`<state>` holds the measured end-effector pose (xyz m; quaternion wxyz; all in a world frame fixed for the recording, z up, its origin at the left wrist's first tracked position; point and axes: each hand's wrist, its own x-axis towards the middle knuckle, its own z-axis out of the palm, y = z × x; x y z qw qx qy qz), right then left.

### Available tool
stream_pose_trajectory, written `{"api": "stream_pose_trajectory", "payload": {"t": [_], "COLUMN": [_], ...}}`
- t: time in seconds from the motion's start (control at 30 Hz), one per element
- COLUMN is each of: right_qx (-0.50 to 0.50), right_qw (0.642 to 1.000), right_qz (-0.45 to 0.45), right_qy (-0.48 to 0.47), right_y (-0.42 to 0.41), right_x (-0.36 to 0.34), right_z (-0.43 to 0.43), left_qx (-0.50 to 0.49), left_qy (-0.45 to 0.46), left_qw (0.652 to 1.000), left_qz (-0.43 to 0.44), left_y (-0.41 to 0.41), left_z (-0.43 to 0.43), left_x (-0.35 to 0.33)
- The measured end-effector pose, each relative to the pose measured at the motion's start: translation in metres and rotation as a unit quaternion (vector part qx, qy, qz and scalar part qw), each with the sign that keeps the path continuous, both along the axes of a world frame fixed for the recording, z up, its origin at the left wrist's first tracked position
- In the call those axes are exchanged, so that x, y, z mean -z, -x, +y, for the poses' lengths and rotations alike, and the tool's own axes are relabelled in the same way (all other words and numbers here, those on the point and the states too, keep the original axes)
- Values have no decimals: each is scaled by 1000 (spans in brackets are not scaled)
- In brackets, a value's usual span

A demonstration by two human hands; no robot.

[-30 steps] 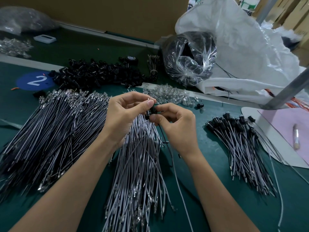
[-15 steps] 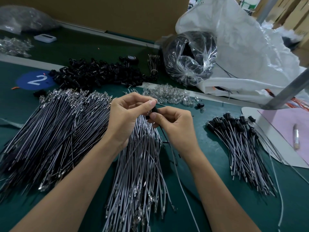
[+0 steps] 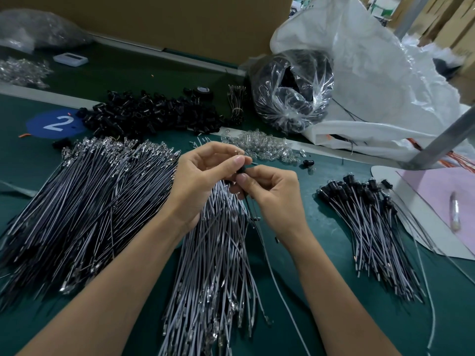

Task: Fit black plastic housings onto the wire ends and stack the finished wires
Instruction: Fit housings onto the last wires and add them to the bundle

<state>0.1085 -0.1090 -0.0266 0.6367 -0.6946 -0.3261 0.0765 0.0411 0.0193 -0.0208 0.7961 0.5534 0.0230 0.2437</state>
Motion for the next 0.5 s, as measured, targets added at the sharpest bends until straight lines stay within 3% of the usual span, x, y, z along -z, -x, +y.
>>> {"api": "stream_pose_trajectory", "payload": {"t": [0.2, 0.5], "right_qx": [8, -1], "right_qw": [1000, 999], "right_qz": [-15, -33], "right_qy": [-26, -40], "right_y": [-2, 0], "right_x": [0, 1], "right_z": [-1, 1], "left_qx": [26, -8], "left_qy": [-79, -46], "left_qw": [996, 999], "left_qz": [45, -26], "left_y": [-2, -2], "left_z": [-1, -6], "left_x": [3, 0]}}
